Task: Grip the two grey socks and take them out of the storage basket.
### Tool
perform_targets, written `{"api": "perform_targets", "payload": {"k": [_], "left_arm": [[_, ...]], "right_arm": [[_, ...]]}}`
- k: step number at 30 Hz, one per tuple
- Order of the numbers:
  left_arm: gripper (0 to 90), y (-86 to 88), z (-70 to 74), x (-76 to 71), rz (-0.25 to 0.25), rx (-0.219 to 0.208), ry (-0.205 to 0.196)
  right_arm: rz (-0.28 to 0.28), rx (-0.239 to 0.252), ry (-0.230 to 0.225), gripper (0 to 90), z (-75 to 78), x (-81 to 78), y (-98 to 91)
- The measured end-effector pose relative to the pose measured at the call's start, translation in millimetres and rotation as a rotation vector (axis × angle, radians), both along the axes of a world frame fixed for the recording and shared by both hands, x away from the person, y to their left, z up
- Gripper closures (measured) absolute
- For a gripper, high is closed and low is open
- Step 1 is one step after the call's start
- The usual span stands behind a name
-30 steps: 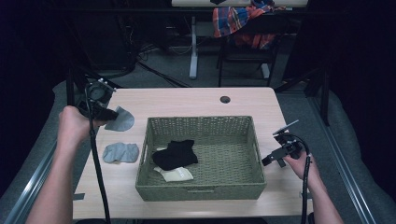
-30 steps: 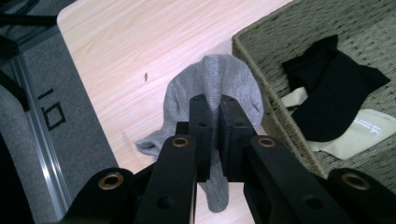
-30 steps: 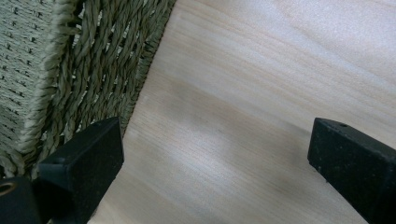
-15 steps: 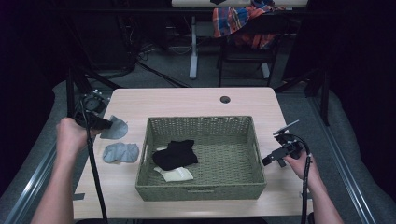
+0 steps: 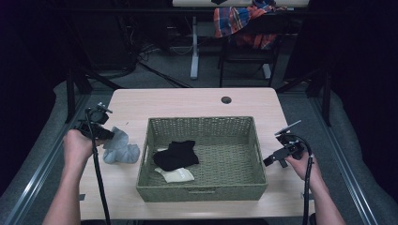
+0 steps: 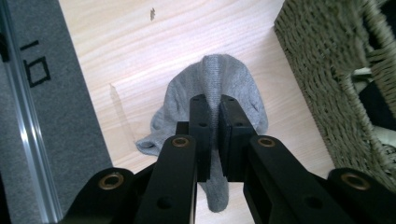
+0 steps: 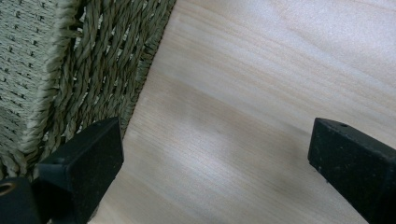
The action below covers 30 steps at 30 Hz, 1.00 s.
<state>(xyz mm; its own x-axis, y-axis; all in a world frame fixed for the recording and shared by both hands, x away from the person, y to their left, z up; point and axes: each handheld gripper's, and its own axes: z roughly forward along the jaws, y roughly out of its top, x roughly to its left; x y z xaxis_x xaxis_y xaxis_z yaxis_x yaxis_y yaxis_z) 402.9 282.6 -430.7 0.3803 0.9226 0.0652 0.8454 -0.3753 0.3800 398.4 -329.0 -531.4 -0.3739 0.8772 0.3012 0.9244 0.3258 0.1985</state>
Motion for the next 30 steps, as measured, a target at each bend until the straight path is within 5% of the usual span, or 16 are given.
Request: {"api": "perform_targets", "payload": {"k": [14,30], "left_arm": [[85.5,1.0,-18.3,-0.3,0.023,-0.014,0.018],[85.4,-6.5,-57.3,9.8,0.050,-0.008,0.072]], "right_arm": [[-0.013,0.009,-0.008,3.1,-1.8,-1.0,4.2],[-0.012,0.008,-0.008,3.1,-1.5,-1.0,4.3]]}}
